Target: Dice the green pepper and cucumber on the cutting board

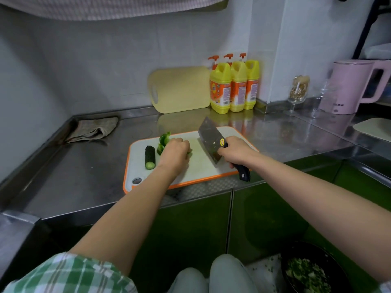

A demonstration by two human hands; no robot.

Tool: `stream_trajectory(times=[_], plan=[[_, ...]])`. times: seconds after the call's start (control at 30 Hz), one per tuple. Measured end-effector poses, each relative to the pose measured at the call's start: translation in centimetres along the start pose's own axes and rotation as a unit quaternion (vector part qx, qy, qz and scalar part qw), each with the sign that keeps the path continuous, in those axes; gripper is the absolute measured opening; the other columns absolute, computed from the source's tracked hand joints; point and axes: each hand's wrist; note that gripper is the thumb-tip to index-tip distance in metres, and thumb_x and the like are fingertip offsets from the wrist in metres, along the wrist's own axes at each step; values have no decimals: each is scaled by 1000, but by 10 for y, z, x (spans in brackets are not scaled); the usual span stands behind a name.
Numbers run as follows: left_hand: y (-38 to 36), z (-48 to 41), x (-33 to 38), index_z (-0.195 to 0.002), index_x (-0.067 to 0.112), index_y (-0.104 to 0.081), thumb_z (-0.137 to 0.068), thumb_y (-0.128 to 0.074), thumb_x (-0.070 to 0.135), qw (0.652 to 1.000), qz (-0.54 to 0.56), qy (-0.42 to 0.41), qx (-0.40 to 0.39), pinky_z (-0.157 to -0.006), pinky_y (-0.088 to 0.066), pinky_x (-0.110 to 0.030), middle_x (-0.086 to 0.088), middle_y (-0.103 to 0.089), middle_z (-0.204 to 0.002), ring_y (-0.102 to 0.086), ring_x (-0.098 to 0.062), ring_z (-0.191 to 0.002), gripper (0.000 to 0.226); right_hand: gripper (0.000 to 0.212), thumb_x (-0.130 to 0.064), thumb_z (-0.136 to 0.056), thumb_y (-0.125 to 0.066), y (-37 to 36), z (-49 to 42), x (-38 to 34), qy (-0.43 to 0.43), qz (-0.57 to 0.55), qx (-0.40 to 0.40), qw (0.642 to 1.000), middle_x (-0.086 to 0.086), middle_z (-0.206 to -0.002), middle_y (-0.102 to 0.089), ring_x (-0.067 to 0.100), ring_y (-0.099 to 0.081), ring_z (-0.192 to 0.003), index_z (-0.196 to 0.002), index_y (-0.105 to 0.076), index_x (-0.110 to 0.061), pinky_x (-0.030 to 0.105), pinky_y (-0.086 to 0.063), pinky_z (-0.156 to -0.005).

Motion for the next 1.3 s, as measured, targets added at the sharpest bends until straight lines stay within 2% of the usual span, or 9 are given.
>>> stream_trajectory(times=[0.1, 0.23, 0.43, 0.57, 0.7, 0.87, 0.97, 1.13, 1.3], plan=[[11, 13, -2, -92, 0, -68, -82, -67, 9, 998, 47, -14, 44, -79, -43, -40, -20, -64, -94, -57, -37, -93, 13, 17, -7, -90, -46, -6, 3, -6, 10, -5, -3, 1000, 15, -68, -56, 27, -56, -50, -73, -45, -13, 25, -43, -49], [18, 32, -9, -86, 0, -68, -80, -70, 9, 999, 24, -36, 33, -73, -44, -41, -22, -63, -88, -58, -39, -87, 11, 14, -8, -90, -47, -14, 4, -14, 11, -5, -5, 1000, 13, -68, -55, 26, -56, -49, -77, -47, -11, 26, -44, -49], [19, 54, -30, -94, 3, -67, -77, -63, 10, 1000, -6, 30, 1, -79, -41, -42, -19, -59, -101, -49, -37, -101, 20, 13, -8, -90, -47, -21, 4, -23, 15, 4, -10, 1000, 12, -68, -57, 26, -57, -49, -78, -50, -10, 29, -48, -52], [21, 50, -33, -100, 5, -65, -80, -62, 18, 997, 2, 66, 50, -83, -42, -45, -17, -57, -104, -48, -35, -104, 24, 13, -8, -90, -47, -20, 2, -23, 20, 1, -11, 1000, 14, -69, -56, 26, -55, -49, -78, -48, -9, 32, -49, -55], [21, 34, -34, -122, 14, -62, -87, -56, 17, 994, -79, 73, -17, -88, -40, -40, -13, -56, -122, -44, -34, -113, 35, 14, -8, -90, -48, -18, 1, -21, 17, 5, -15, 1000, 16, -67, -57, 27, -55, -49, -76, -48, -8, 32, -49, -55], [15, 20, -30, -116, 14, -65, -91, -57, 20, 991, -108, 72, -17, -86, -39, -38, -13, -54, -119, -42, -33, -114, 27, 17, -6, -89, -47, -14, 0, -15, 15, 6, -18, 1000, 16, -65, -55, 25, -53, -46, -72, -47, -10, 27, -44, -49], [12, 15, -29, -106, 9, -67, -90, -60, 20, 993, -55, 108, -10, -87, -42, -40, -17, -58, -115, -49, -34, -110, 21, 20, -6, -88, -46, -10, -1, -11, 16, 5, -10, 1000, 15, -63, -55, 24, -52, -45, -69, -45, -11, 27, -43, -49], [21, 1, -9, -95, 4, -62, -90, -59, 19, 969, 128, 195, 80, -71, -38, -37, -16, -65, -95, -58, -36, -91, 16, 16, -8, -90, -47, 2, -1, -6, 15, 0, 12, 1000, 15, -67, -60, 27, -57, -50, -74, -50, -11, 31, -47, -54], [20, -19, 33, -82, 13, -62, -86, -68, 26, 938, 238, 249, 23, -75, -46, -34, -11, -69, -90, -63, -30, -90, 15, 14, -9, -90, -48, 9, 4, -2, 13, -9, 12, 1000, 14, -68, -60, 26, -59, -51, -77, -52, -10, 33, -49, -54]])
Point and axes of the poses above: each hand's wrist, its own z-axis away from the middle knuckle, its own y-axis out of the back of the hand, x = y × z
